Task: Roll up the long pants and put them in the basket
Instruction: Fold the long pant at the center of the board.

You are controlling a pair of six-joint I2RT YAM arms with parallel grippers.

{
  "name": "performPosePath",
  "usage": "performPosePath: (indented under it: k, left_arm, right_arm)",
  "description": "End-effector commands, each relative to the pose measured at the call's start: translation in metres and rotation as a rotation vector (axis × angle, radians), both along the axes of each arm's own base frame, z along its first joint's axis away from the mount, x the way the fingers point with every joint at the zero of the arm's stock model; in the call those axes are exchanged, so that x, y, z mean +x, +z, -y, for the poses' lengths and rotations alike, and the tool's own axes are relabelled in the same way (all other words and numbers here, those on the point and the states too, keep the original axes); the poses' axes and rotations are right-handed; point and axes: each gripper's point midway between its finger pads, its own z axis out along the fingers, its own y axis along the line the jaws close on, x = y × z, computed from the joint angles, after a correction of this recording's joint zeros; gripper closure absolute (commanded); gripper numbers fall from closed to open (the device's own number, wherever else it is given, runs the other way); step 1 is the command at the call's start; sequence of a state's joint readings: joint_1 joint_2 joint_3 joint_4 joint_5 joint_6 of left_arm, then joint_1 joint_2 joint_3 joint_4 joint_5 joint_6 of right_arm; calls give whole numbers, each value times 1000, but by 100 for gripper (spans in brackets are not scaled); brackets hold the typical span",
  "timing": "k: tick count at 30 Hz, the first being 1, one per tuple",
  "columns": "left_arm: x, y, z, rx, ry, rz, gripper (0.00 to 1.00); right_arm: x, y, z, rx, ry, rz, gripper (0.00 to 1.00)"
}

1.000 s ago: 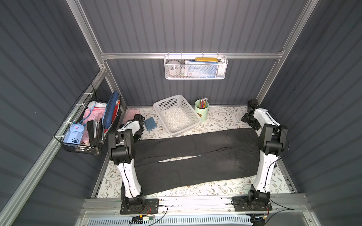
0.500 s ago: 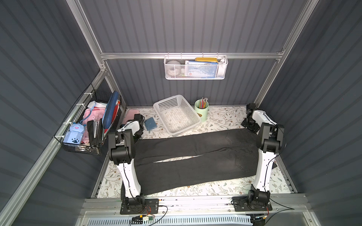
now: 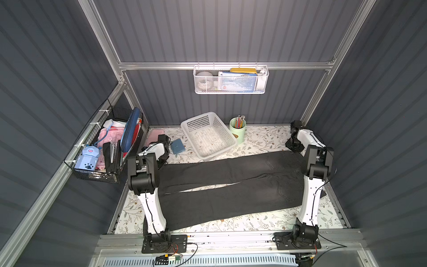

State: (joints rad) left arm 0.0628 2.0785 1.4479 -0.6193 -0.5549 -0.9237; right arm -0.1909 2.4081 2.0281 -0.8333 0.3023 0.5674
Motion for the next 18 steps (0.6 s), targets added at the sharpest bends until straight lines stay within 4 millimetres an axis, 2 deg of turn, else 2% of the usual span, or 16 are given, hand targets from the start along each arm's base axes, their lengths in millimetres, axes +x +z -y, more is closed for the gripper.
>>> performPosePath:
  k: [1,6,9,12,14,18]
  left_arm:
    - [5,18,6,-36,-30,50,100]
    - [14,56,12,-19,-62,127,100]
    - [8,77,11,0,-54,153,100]
    - [-7,96,12,9,-42,170,100]
    - [-25,98,15,8,-37,152,100]
    - [-64,117,23,20,-34,115,100]
  right_arm:
    - [10,27,6,-15,24,62,100]
    - [24,89,15,-47,38,214,100]
    - [25,117,12,-28,48,277,100]
    - [18,129,7,-13,47,304,100]
    - [9,134,4,-9,42,318,100]
    - [-14,137,-3,12,24,329,100]
